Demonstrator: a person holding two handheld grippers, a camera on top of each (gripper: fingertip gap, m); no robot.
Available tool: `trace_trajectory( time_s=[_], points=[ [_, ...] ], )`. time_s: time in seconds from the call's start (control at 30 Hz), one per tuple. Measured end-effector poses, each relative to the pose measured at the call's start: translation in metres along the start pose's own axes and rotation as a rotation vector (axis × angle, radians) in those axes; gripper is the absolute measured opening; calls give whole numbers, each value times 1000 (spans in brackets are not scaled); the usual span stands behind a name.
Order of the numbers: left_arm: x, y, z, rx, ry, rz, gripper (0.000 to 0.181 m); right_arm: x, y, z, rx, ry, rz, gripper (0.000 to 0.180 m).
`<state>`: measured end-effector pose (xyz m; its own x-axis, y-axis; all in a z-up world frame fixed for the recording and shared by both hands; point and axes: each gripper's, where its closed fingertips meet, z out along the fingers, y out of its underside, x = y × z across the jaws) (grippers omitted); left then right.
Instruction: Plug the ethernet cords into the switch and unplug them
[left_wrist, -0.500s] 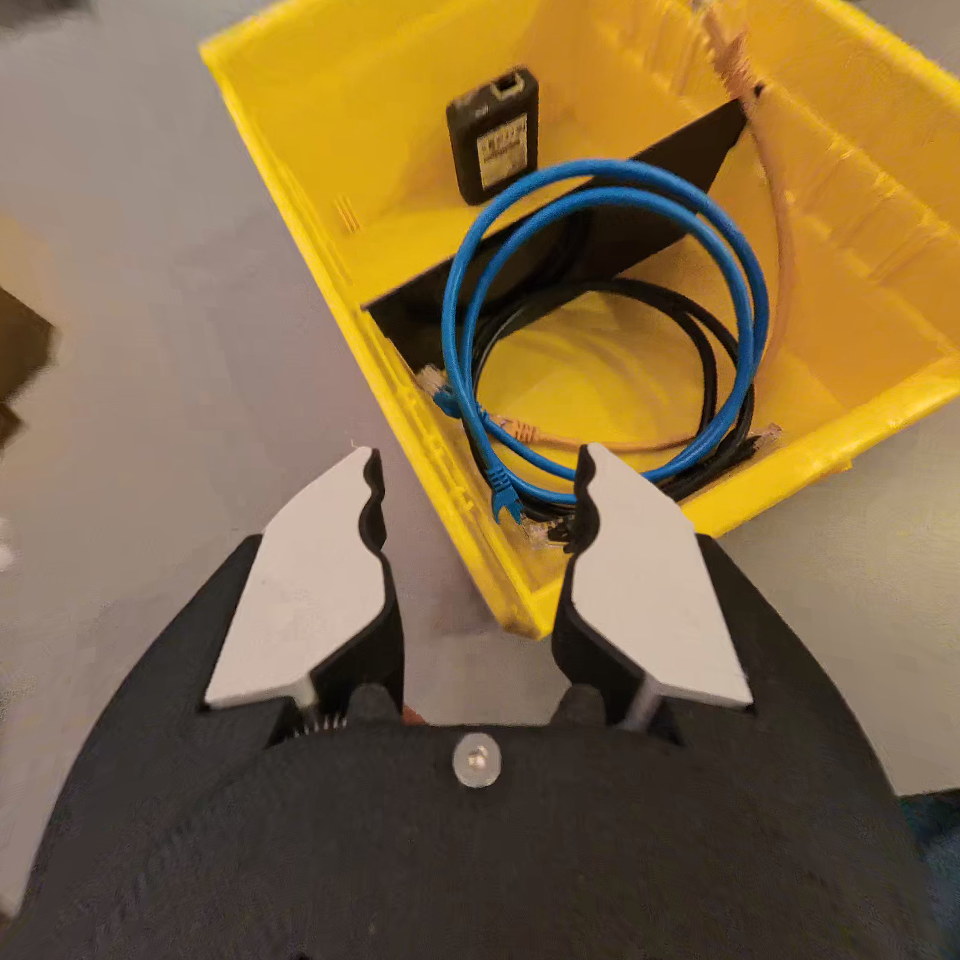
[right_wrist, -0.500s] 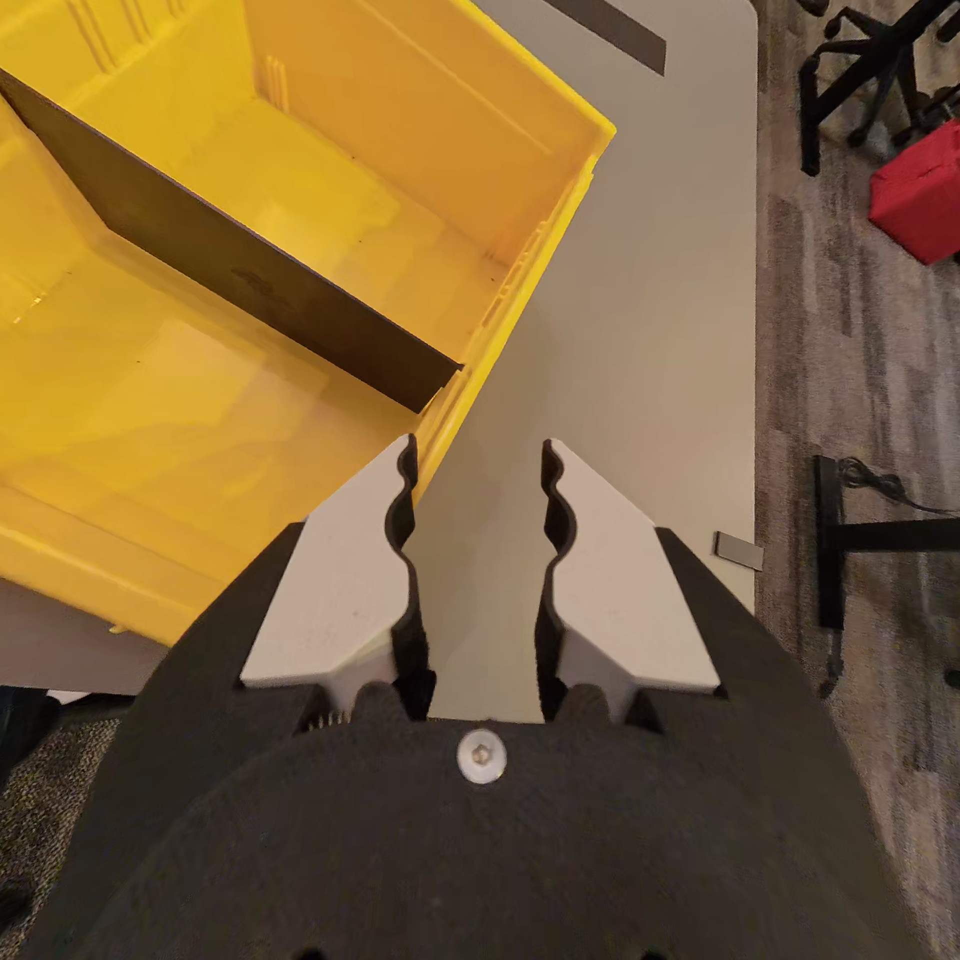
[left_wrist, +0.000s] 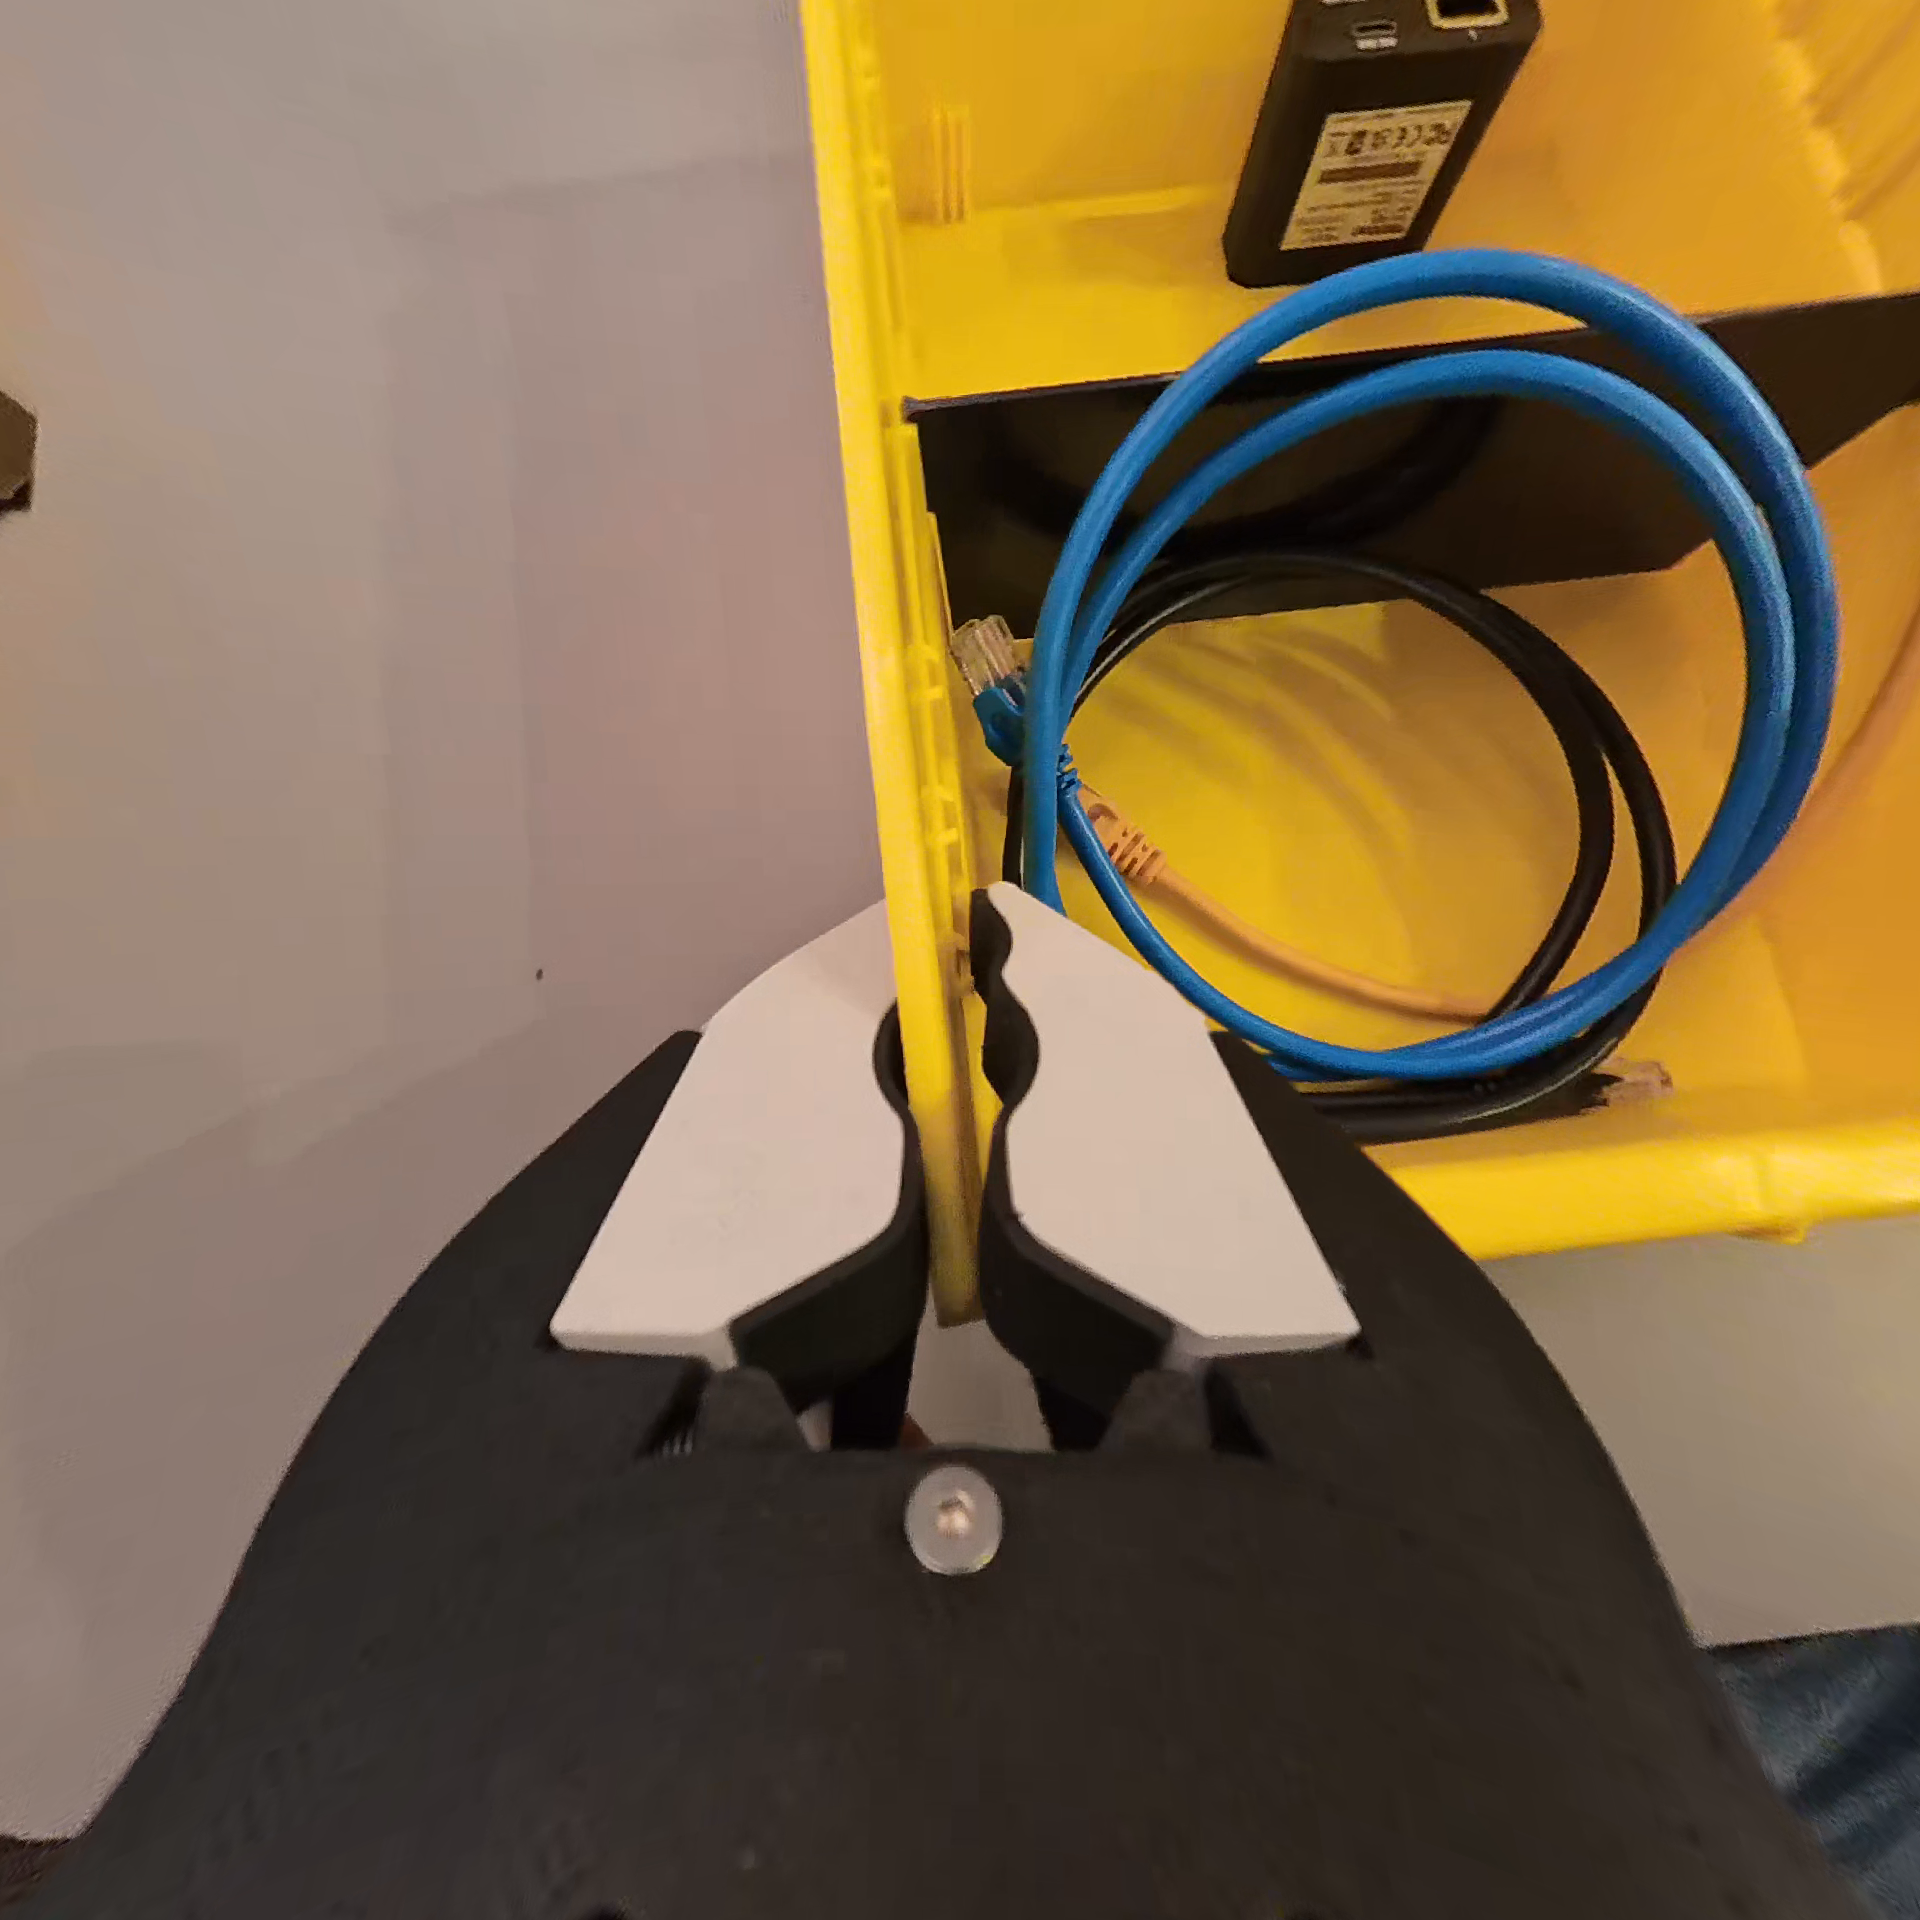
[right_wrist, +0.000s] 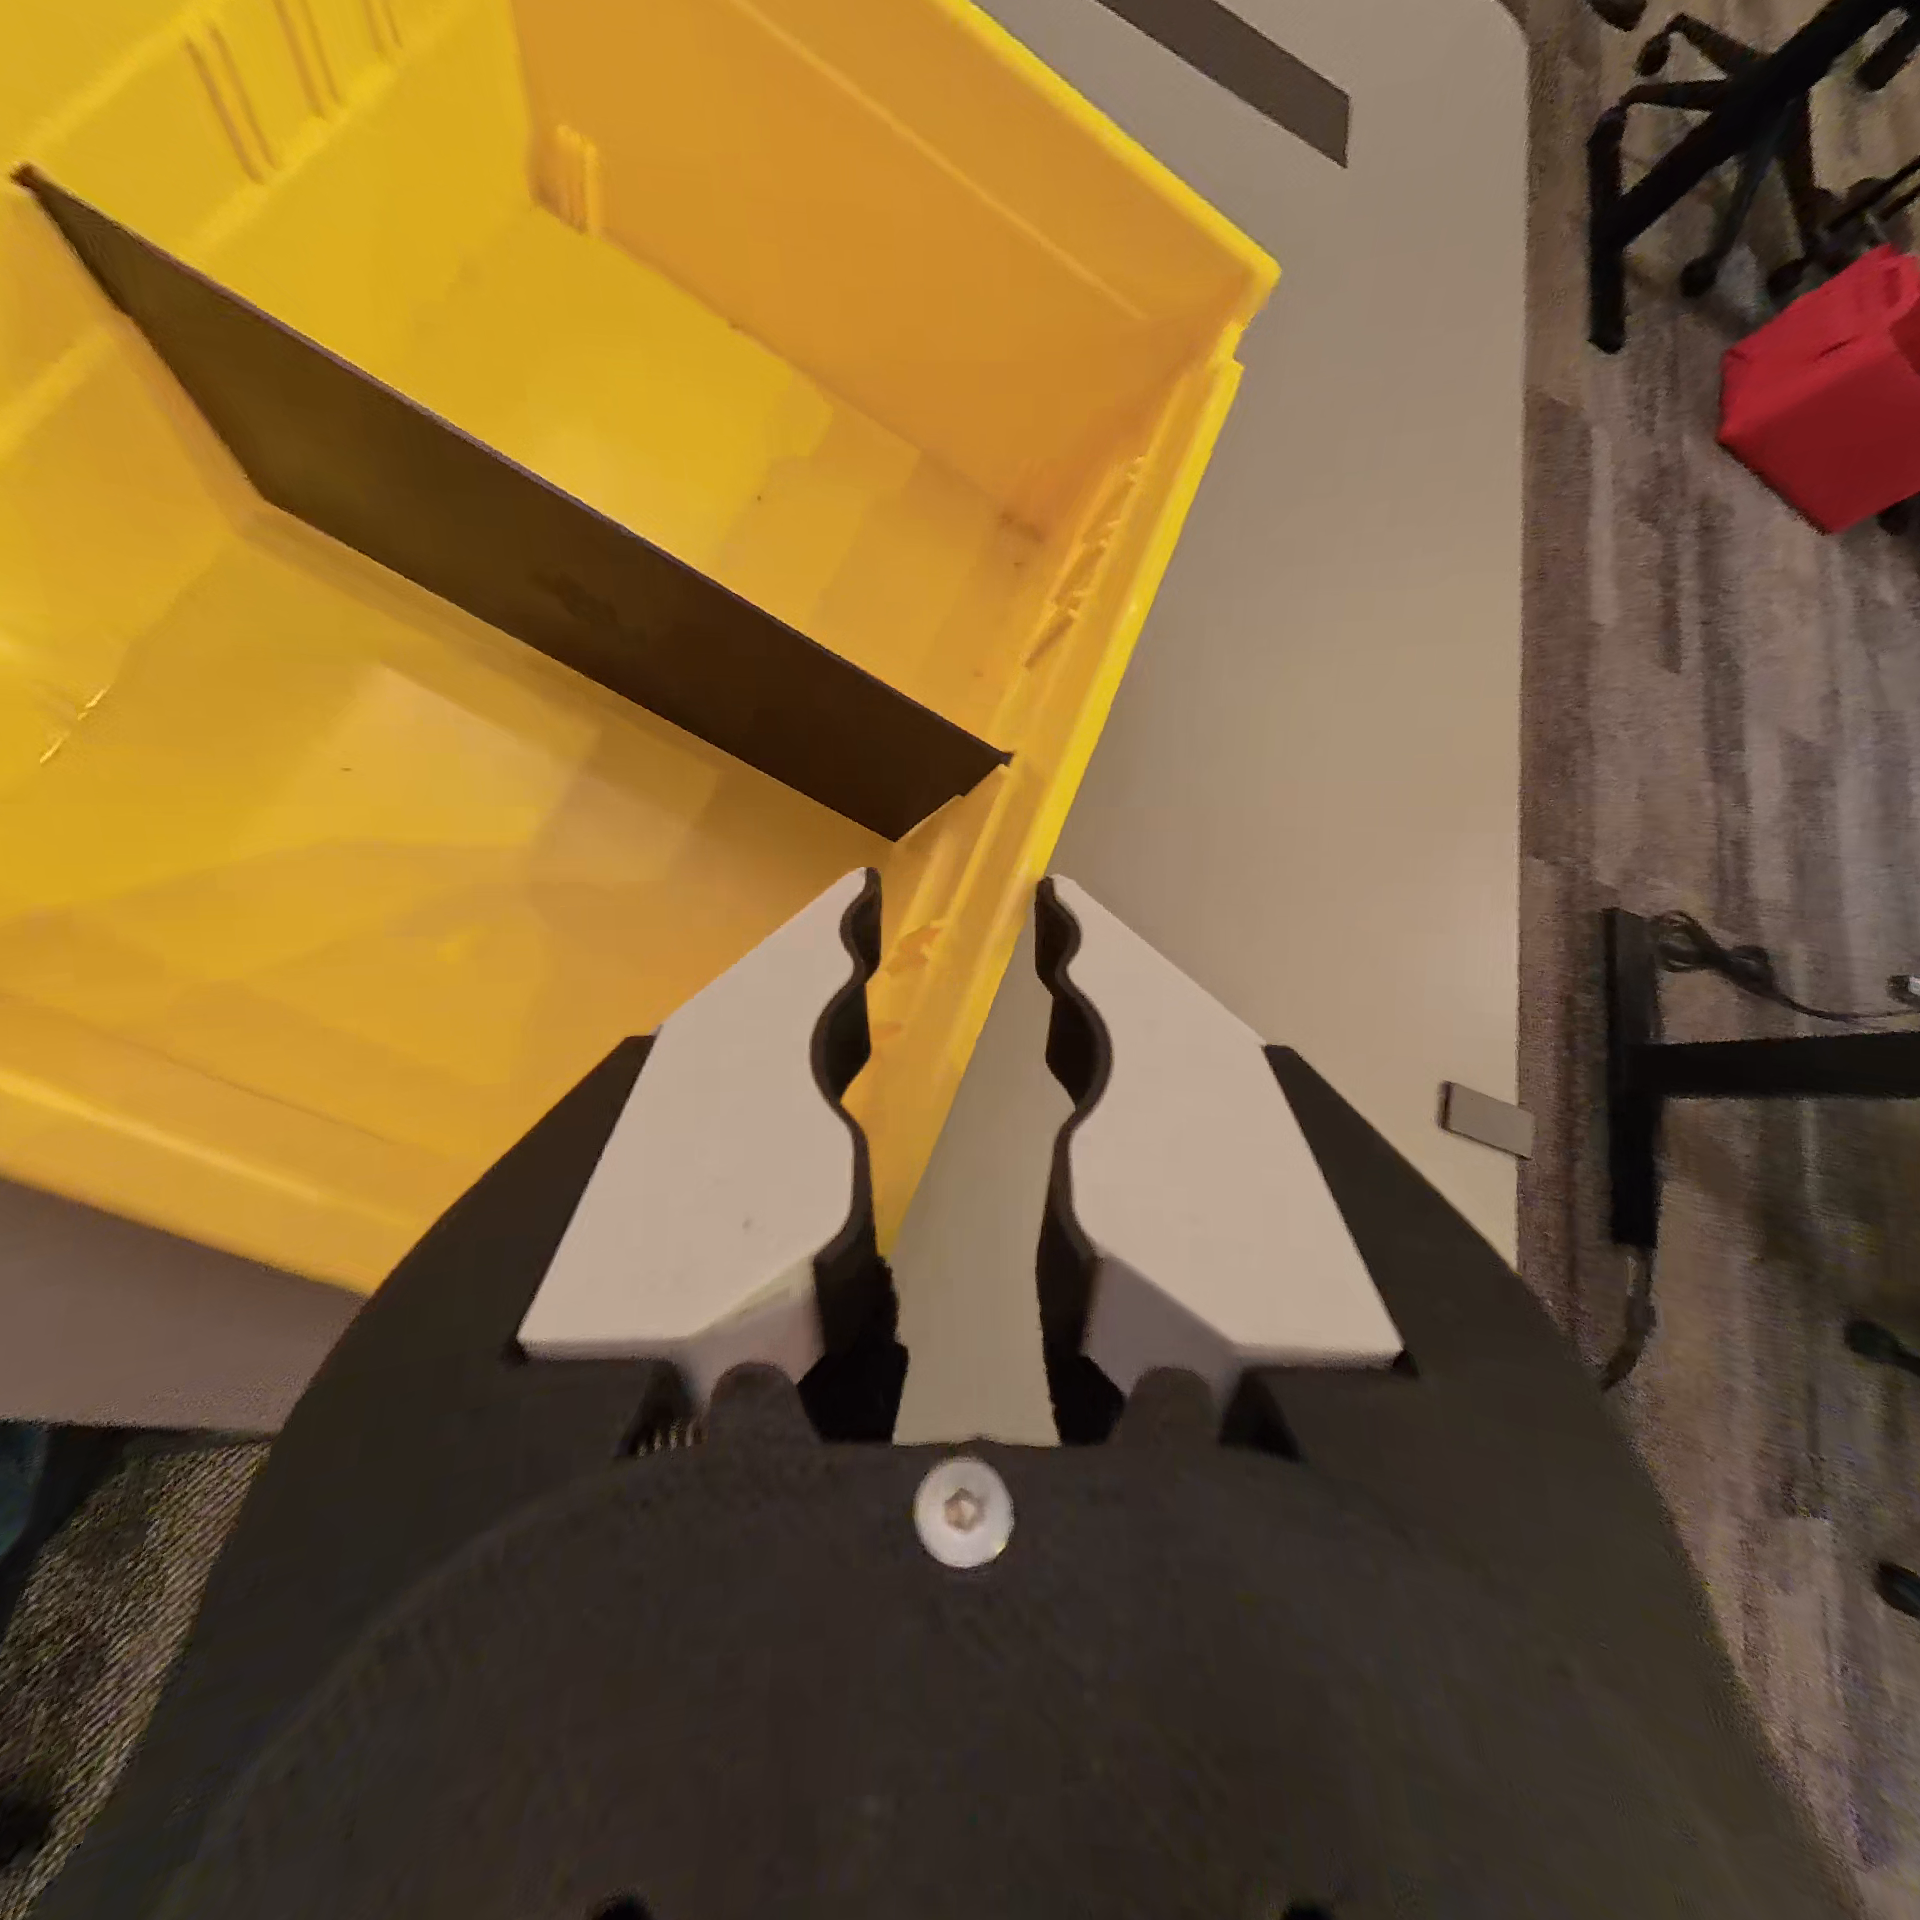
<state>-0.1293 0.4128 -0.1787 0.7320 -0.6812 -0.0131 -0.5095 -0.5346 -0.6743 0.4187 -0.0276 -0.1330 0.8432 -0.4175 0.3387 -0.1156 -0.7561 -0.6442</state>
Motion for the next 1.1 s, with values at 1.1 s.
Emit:
trace_trajectory(
  time_s=[1.1],
  points=[
    [-79,23,-18,13,25,-53,5,91,12,28,46,192,189,6]
  ],
)
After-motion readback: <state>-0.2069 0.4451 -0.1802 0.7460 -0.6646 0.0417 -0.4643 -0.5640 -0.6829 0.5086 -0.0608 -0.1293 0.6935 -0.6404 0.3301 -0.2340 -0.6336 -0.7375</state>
